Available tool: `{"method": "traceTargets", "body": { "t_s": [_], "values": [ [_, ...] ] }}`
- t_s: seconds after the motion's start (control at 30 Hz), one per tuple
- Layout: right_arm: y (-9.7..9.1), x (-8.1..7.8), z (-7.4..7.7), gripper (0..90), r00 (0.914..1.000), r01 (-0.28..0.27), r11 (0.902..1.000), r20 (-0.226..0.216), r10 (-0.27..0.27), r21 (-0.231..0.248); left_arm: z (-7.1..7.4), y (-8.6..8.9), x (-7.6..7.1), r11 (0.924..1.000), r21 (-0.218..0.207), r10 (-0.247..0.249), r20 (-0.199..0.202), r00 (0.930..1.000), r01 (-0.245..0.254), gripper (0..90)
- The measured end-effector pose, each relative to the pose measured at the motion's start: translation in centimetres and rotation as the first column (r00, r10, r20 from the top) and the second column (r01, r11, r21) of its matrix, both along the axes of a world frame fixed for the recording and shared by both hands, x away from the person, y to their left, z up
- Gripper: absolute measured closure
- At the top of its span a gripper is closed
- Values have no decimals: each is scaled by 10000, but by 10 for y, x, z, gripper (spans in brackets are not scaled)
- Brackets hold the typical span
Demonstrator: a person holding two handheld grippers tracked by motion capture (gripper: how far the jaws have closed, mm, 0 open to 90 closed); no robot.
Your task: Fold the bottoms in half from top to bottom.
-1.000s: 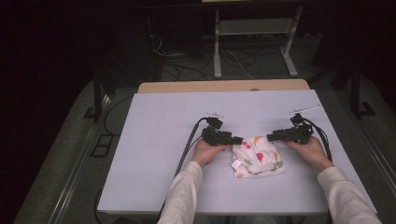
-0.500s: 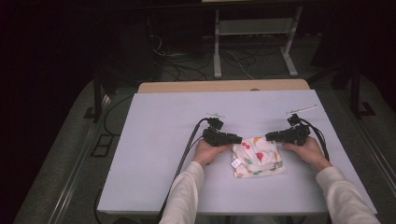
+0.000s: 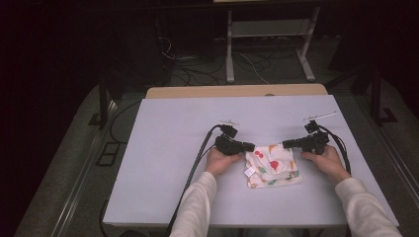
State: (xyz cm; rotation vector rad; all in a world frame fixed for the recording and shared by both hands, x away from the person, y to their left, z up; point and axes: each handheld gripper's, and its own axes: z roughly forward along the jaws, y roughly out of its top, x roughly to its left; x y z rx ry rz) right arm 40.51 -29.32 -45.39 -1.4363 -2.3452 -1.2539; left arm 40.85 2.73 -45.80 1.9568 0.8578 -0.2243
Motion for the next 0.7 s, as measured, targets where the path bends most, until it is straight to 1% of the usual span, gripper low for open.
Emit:
{"method": "traceTargets", "body": {
  "t_s": [0.07,0.17,0.3,0.4,0.47,0.53,0.57,0.63,0.67,0.7],
  "values": [
    [0,-1,2,863,10000,55,9999,33,-55,-105,3,2,-1,10000,37,-47,57,10000,47,814],
    [0,-2,4,865,9999,75,9999,66,-75,-84,7,5,-4,9999,71,-115,196,9997,113,815],
    [4,-4,8,866,9999,60,9998,149,-57,-200,13,7,-6,9995,245,-219,434,9988,209,815],
    [8,-5,13,866,9995,45,9999,324,-40,-146,17,10,-7,9994,297,-191,554,9983,175,815],
    [9,-5,15,866,9994,39,9999,351,-36,-97,21,15,-7,9992,365,-175,672,9976,150,815],
    [15,-4,17,866,9990,13,10000,437,-9,-78,24,18,-7,9990,416,-162,693,9975,134,815],
    [15,-4,17,866,9990,13,10000,437,-9,-78,25,21,-6,9987,490,-172,719,9973,137,815],
    [20,-3,17,866,9989,-24,9999,460,30,-121,27,25,-6,9975,685,-232,749,9969,181,815],
    [26,-2,18,866,9988,-42,9999,492,49,-145,27,27,-6,9971,749,-223,767,9968,165,815],
    [26,-2,18,866,9988,-42,9999,492,49,-145,28,28,-5,9966,806,-208,789,9967,144,815]
  ]
}}
